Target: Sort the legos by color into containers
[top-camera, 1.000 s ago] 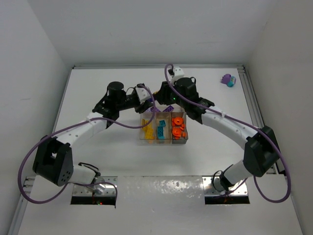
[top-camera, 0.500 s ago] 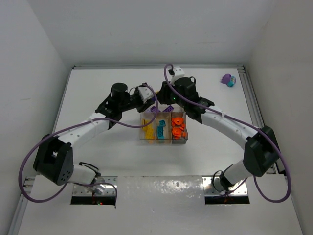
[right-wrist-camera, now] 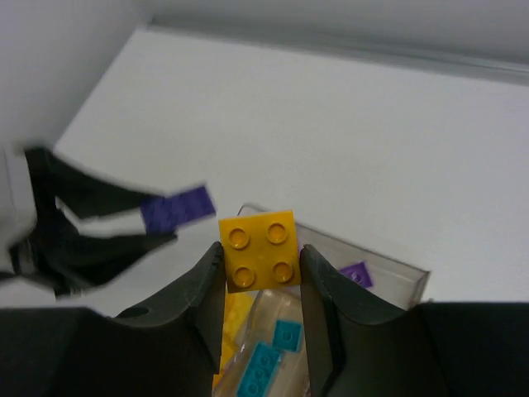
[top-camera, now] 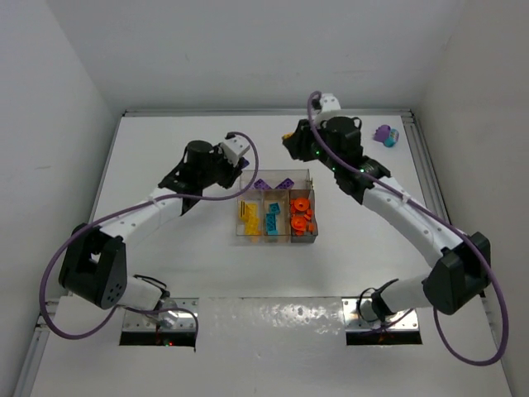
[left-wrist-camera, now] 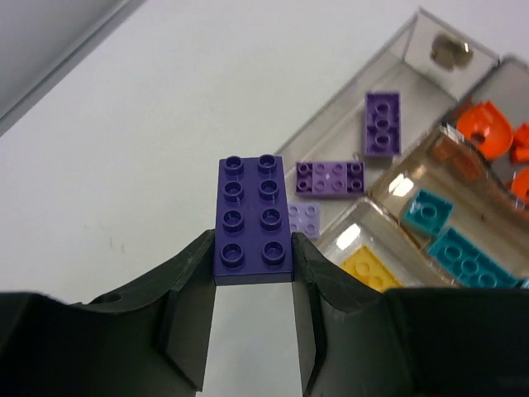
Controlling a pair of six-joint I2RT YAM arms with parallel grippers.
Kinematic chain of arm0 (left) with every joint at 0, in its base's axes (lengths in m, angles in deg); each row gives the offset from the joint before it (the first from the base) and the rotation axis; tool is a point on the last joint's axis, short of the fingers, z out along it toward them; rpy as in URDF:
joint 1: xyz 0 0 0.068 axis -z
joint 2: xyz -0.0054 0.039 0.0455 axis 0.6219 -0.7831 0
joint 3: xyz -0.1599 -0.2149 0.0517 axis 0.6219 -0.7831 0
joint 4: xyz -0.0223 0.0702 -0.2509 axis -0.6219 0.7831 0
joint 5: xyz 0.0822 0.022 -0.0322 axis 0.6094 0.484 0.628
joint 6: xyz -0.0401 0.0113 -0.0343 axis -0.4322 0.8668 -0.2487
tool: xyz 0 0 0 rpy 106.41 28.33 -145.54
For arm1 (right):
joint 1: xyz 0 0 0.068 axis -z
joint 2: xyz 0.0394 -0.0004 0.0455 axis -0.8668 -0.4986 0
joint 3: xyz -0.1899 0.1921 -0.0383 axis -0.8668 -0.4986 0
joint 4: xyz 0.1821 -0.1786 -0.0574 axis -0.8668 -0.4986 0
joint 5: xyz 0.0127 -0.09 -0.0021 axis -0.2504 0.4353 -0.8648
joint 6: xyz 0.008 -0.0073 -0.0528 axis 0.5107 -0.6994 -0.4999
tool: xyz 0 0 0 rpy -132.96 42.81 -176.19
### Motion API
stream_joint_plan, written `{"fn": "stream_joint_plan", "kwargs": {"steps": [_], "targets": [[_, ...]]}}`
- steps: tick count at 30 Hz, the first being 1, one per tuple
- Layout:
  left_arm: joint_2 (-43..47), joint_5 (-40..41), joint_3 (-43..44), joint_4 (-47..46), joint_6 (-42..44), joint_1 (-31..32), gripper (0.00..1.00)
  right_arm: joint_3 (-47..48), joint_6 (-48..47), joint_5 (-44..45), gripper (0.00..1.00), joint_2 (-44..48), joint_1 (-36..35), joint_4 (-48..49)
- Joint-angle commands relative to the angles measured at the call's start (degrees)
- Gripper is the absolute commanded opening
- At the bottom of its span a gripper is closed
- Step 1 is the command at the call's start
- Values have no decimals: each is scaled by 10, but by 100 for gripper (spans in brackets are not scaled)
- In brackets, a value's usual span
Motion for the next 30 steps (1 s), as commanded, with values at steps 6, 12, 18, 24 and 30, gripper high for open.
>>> {"fn": "stream_joint_plan", "kwargs": {"steps": [6, 12, 18, 24, 30], "targets": [[7, 135, 66, -27, -195, -86, 0, 52, -127, -101, 0, -139, -167, -120], [31, 162, 47, -20, -195, -93, 0, 31, -118, -45, 0, -162, -168, -59], [40, 158, 29, -30, -194, -93, 0, 48, -116, -30, 0, -208, -168, -81], [44, 162, 26, -40, -185, -93, 0, 48, -122, -19, 38, -214, -168, -77], [45, 158, 26, -45, -179, -93, 0, 75, -126, -27, 74, -225, -167, -95]]}}
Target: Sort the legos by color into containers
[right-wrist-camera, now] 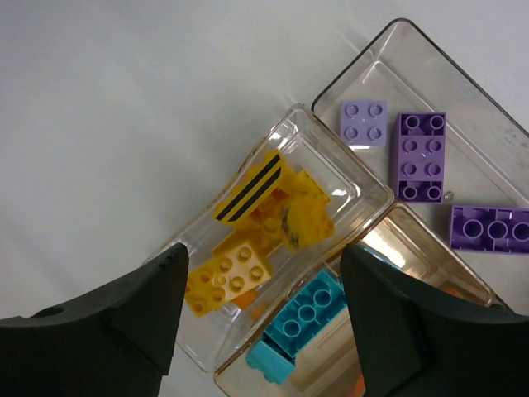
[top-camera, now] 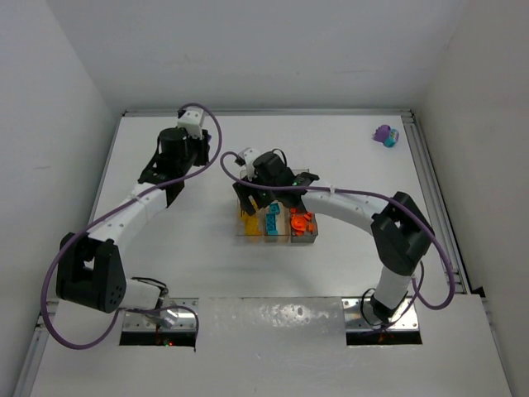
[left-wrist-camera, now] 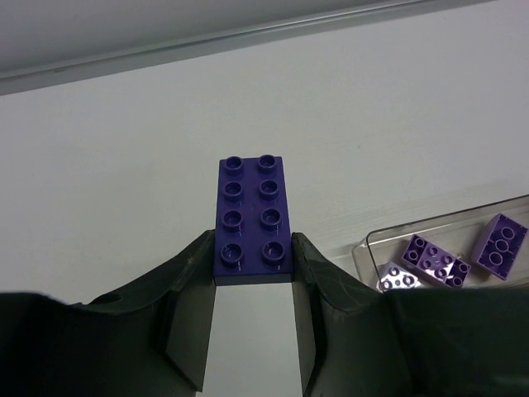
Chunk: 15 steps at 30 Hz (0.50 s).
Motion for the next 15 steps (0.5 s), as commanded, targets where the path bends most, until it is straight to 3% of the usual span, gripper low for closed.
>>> {"fn": "stream_joint_plan", "kwargs": {"steps": [1, 5, 8, 9, 12, 15], "targets": [[23, 1, -6, -25, 4, 2, 0, 39, -9, 2, 76, -1, -2, -2], [26, -15, -10, -24, 12, 2, 0, 57, -15, 15, 78, 20, -1, -11], [20, -145, -9, -15, 64, 2, 0, 68, -13, 67, 76, 61, 4, -8], [9, -240, -4, 7, 86, 2, 0, 68, -9, 85, 76, 73, 9, -6], [-32, -356, 26, 64, 94, 3, 0, 57, 34, 131, 76, 117, 61, -16], [-95, -382, 84, 107, 74, 12, 0, 31, 81, 144, 76, 149, 134, -51]]}}
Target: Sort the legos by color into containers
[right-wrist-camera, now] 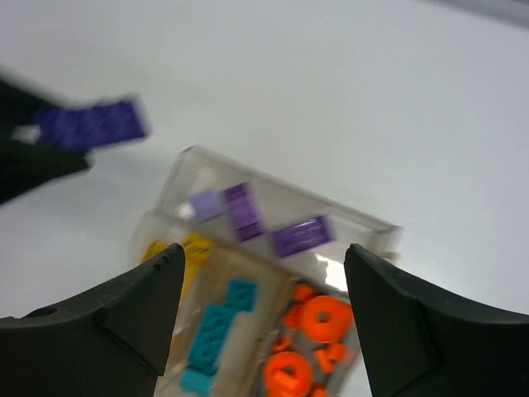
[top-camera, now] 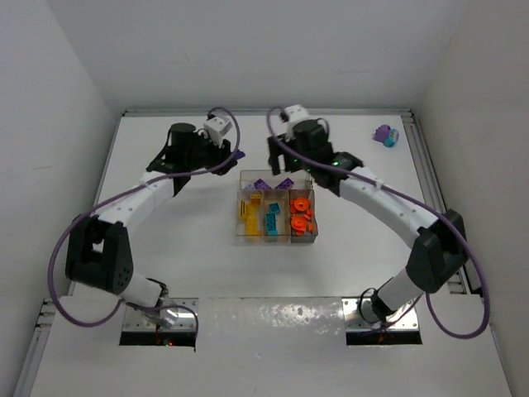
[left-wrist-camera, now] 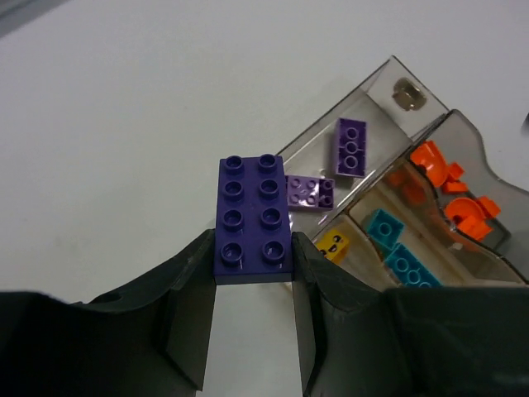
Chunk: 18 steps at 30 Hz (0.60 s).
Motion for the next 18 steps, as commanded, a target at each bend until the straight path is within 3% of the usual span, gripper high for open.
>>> {"fn": "stream_joint_plan", "kwargs": {"steps": [1, 3, 6, 10, 18], "targets": [[-68, -81, 84, 83, -14, 24, 0, -16, 40, 72, 76, 58, 72, -22], [-124, -34, 122, 149, -29, 35, 0, -39, 21, 110, 76, 80, 73, -24], [-201, -67, 201, 205, -13, 44, 0, -58, 11, 136, 77, 97, 73, -30], [-222, -101, 217, 186, 60, 75, 0, -76, 15, 138, 77, 109, 73, -38], [-236, -99, 175, 126, 46, 95, 0, -79, 9, 138, 77, 117, 73, -48]]}}
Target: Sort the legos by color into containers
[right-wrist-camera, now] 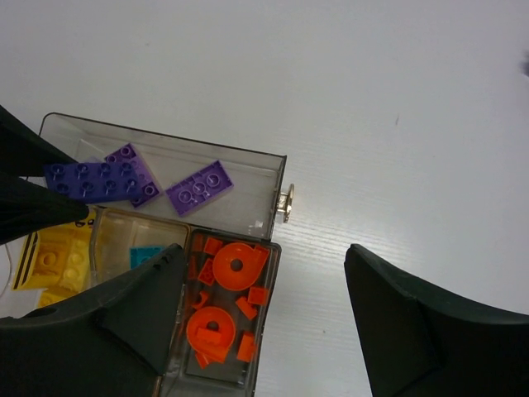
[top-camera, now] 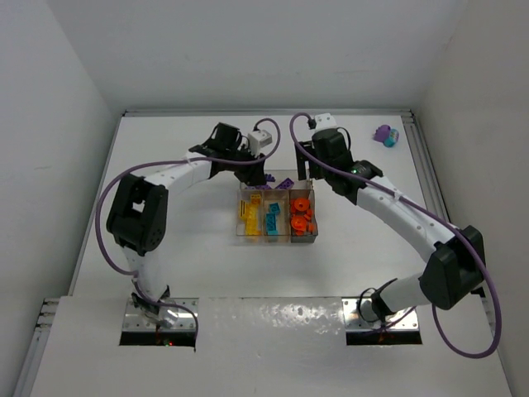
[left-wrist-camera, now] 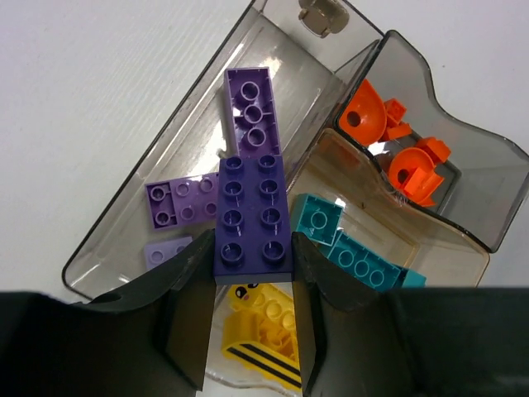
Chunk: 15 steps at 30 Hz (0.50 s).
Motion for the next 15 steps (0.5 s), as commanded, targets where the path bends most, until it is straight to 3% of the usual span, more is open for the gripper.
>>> {"fn": "stream_joint_plan", "kwargs": {"steps": [1, 3, 8, 9, 12, 15], "targets": [[3, 1, -20, -43, 0, 6, 0, 3, -5, 11, 77, 21, -1, 7], [-5, 22, -22, -52, -5, 6, 4, 3, -3, 11, 77, 20, -1, 8], [-12, 50, -17, -82, -29, 6, 41, 8, -4, 26, 79, 19, 0, -3], [-15, 54, -13, -82, -29, 7, 52, 10, -7, 28, 79, 20, 0, -8], [-18, 70, 1, -78, -36, 6, 70, 9, -7, 30, 79, 23, 0, -13], [-18, 69, 16, -69, -38, 6, 75, 7, -3, 31, 79, 24, 0, -14]]}}
